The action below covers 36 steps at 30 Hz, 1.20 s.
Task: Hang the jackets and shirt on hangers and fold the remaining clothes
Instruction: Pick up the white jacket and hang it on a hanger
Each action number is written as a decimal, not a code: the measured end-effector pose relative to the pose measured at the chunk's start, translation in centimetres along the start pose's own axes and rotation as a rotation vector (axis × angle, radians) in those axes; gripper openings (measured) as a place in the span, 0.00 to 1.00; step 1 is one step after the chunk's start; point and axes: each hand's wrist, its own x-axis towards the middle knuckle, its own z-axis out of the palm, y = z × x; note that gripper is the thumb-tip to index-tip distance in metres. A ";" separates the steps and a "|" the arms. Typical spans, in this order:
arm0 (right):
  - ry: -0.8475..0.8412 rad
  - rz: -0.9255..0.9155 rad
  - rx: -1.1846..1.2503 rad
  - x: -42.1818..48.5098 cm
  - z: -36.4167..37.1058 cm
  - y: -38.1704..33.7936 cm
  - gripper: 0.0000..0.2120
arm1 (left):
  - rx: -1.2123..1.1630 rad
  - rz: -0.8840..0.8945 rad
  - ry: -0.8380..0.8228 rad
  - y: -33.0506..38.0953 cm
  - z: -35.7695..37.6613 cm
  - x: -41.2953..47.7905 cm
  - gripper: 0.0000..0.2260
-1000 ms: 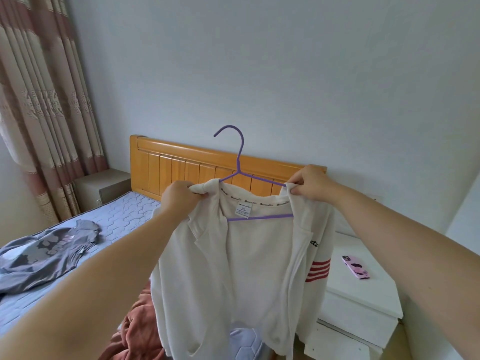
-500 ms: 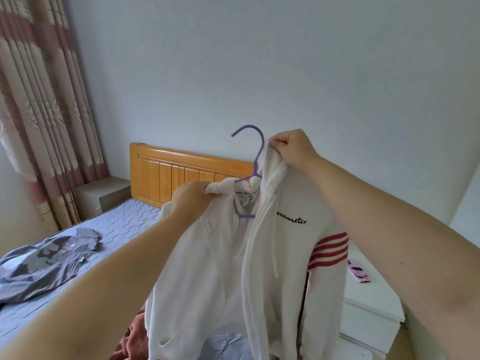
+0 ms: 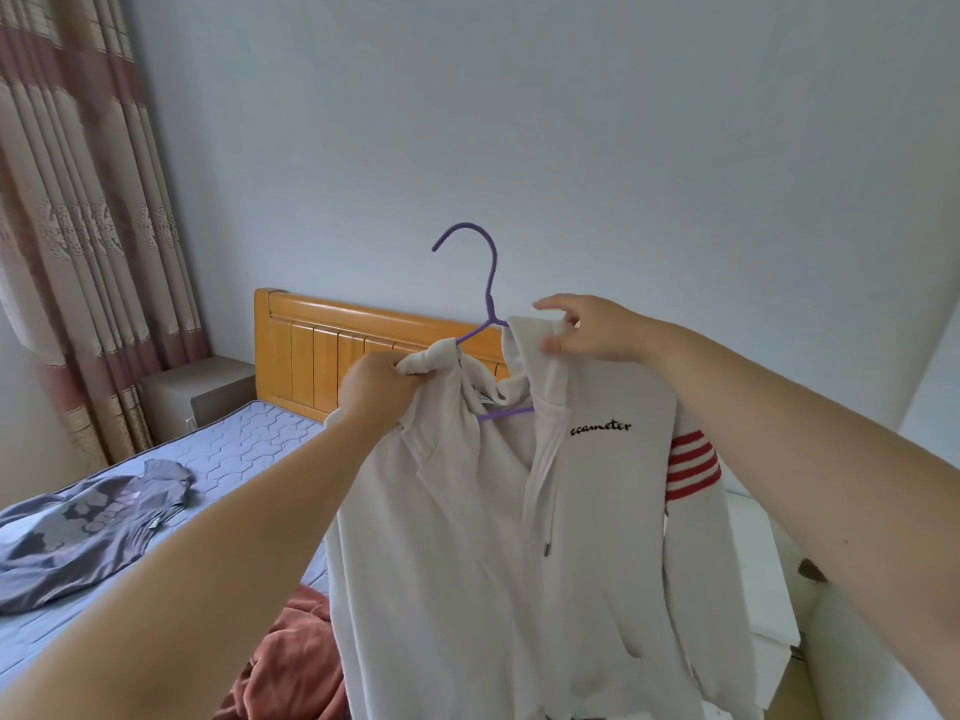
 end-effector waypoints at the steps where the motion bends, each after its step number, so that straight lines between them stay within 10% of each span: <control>1: 0.014 0.002 -0.056 0.1 0.4 0.1 0.07 | 0.007 0.021 -0.015 0.3 0.1 0.0 0.15; 4: 0.153 0.072 -0.011 -0.1 1.6 1.3 0.20 | -0.075 0.067 -0.170 1.3 0.0 0.4 0.05; 10: 0.249 0.156 0.145 -1.1 1.9 2.6 0.17 | 0.040 0.098 -0.648 2.6 -2.7 1.6 0.14; 14: 0.258 0.171 0.206 -1.2 2.5 2.8 0.12 | 0.522 0.412 -0.524 3.8 -2.2 1.6 0.18; 29: -0.038 0.137 -0.151 -2.0 0.9 2.3 0.17 | 0.316 0.368 -0.050 4.0 0.7 -0.6 0.07; 36: 0.385 0.097 -0.098 -2.5 2.6 2.1 0.21 | 0.653 0.580 -0.079 4.4 -1.0 0.7 0.07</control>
